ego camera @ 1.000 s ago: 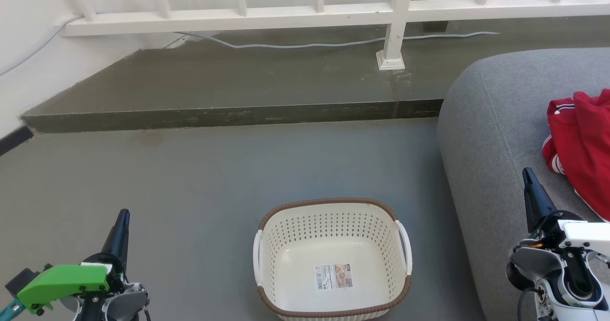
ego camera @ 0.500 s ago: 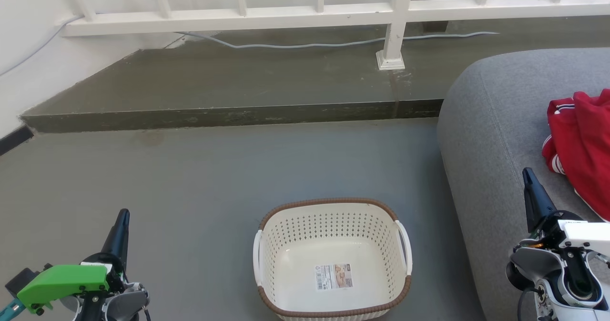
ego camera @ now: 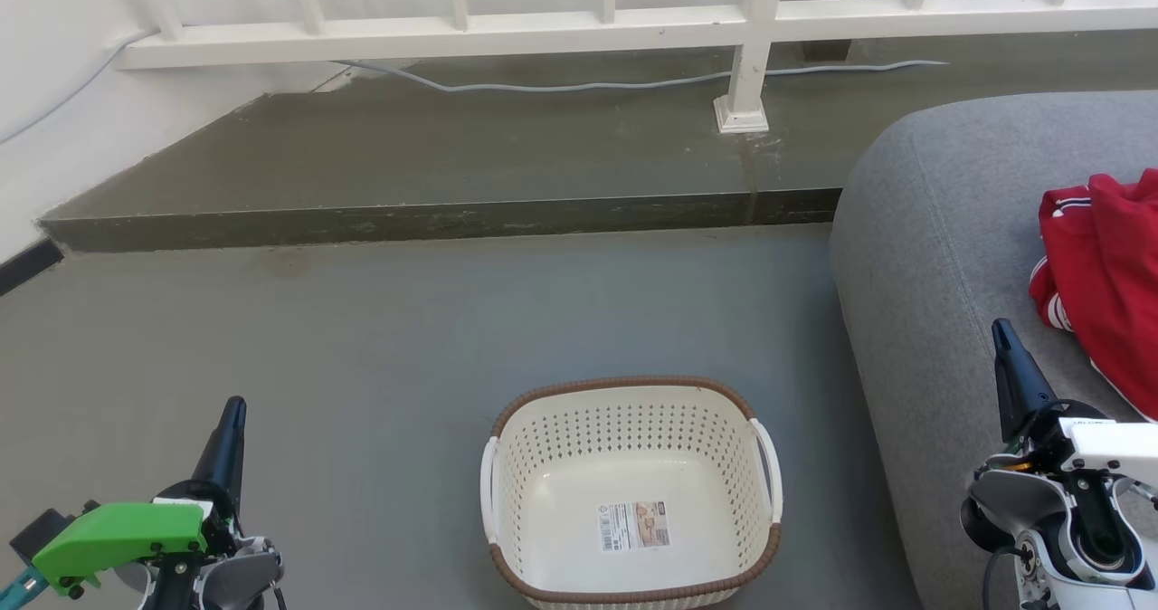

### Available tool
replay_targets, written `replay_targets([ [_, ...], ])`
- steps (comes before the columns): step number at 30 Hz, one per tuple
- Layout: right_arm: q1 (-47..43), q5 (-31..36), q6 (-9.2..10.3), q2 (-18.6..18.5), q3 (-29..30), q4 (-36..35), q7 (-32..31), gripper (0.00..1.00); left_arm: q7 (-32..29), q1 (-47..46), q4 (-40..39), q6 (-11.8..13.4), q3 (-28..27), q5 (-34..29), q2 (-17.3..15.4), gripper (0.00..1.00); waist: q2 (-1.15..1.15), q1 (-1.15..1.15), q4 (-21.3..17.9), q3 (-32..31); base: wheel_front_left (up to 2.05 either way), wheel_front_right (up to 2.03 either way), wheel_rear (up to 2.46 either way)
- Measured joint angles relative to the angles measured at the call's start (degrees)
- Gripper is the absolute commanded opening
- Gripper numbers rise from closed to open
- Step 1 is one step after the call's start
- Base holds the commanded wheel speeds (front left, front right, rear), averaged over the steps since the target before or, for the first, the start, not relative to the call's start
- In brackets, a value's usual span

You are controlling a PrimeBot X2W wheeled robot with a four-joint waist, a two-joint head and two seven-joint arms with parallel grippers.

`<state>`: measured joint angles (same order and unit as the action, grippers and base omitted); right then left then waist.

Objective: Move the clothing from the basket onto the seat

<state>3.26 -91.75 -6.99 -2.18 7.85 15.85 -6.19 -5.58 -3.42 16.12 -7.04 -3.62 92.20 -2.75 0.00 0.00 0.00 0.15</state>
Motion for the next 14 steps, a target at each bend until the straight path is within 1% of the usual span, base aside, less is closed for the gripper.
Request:
replay_targets([
  [14,0.0,0.0,0.0,0.0,0.0,0.0,0.0,0.0,0.0,0.0,0.0,0.0,0.0,0.0,0.0,0.0,0.0,0.0,0.0,0.0,0.0,0.0,0.0],
])
